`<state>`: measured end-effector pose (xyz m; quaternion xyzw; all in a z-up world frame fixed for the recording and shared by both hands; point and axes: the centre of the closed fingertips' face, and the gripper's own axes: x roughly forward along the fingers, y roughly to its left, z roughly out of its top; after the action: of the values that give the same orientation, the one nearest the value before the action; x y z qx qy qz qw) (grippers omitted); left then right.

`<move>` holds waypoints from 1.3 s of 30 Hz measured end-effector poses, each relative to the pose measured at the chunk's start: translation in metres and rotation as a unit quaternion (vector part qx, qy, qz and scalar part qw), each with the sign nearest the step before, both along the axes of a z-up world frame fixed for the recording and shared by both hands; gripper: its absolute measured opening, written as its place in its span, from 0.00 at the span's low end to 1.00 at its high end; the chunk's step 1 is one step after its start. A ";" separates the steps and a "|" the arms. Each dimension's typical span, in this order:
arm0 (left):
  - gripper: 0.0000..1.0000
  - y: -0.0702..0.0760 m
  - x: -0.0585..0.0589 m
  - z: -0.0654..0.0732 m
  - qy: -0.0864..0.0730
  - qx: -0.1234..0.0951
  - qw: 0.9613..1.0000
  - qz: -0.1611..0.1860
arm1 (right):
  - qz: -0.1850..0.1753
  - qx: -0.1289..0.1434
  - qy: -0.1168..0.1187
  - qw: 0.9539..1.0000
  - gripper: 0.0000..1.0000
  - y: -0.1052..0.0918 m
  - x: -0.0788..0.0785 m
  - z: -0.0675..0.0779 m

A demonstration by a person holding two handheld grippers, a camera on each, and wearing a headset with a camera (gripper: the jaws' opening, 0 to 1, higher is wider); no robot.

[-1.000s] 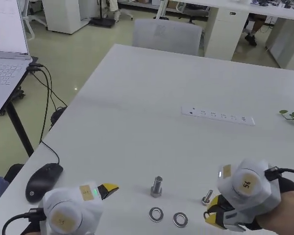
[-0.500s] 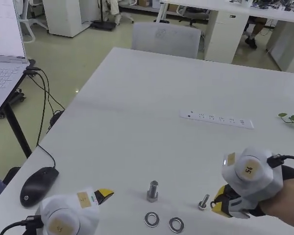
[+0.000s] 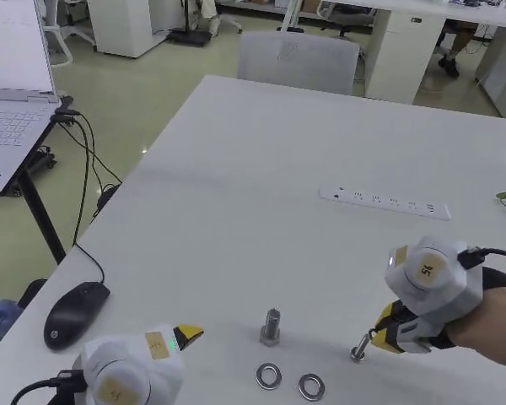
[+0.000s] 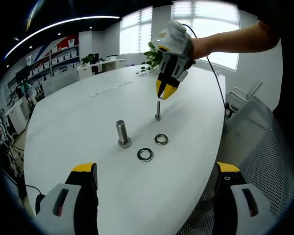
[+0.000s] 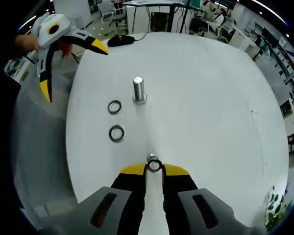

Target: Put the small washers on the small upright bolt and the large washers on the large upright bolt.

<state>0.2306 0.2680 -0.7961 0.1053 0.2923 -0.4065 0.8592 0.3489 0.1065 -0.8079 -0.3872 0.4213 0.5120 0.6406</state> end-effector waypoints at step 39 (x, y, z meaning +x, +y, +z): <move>0.93 0.008 -0.010 -0.013 0.019 0.019 1.000 0.002 | 0.014 -0.025 0.029 0.999 0.13 0.006 -0.002 -0.029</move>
<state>0.2205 0.2762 -0.8090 0.1133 0.3165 -0.4013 0.8520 0.3468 0.1122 -0.8369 -0.3943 0.4469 0.5208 0.6112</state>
